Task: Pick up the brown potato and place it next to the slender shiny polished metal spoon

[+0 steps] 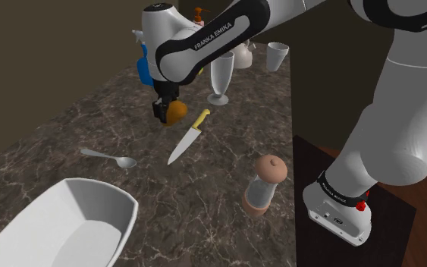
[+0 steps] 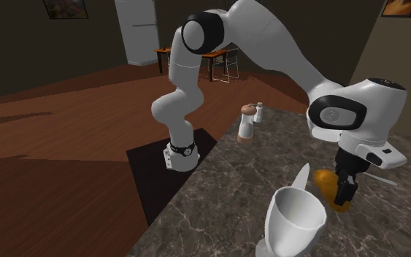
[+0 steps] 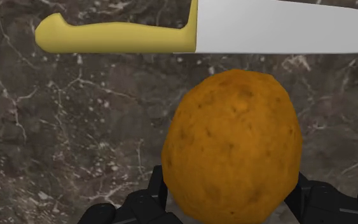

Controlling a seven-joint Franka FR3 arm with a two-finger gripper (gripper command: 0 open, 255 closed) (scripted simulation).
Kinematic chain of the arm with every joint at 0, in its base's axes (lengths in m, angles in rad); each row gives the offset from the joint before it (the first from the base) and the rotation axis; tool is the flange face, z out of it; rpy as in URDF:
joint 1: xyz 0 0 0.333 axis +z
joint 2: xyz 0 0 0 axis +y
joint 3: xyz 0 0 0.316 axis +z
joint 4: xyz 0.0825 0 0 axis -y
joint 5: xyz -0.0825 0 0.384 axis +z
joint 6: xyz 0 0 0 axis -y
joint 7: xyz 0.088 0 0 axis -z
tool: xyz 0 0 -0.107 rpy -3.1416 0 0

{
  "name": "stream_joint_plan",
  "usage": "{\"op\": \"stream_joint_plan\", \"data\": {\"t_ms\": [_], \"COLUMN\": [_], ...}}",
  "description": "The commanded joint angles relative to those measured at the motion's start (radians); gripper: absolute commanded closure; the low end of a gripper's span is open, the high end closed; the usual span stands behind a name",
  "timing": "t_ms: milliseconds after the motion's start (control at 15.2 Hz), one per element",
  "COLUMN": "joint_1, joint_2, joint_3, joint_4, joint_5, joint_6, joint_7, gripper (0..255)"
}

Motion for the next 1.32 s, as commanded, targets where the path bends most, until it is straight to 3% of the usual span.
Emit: {"op": "stream_joint_plan", "data": {"t_ms": [0, 330, 396, 726, 990, 1254], "joint_1": [0.001, 0.002, 0.001, 0.002, 0.001, 0.001], "joint_2": [0.005, 0.006, 0.007, 0.006, -0.061, -0.061], "joint_3": [0.002, 0.002, 0.001, 0.002, 0.009, 0.009], "joint_4": [-0.011, -0.011, -0.012, -0.011, 0.032, 0.032], "joint_5": [0.001, 0.002, 0.001, 0.002, 0.019, 0.019], "joint_6": [0.005, 0.005, 0.008, 0.005, -0.103, -0.103], "joint_7": [-0.001, -0.001, -0.001, -0.001, -0.012, -0.012], "gripper": [255, 255, 0, 0, 0, 0]}}
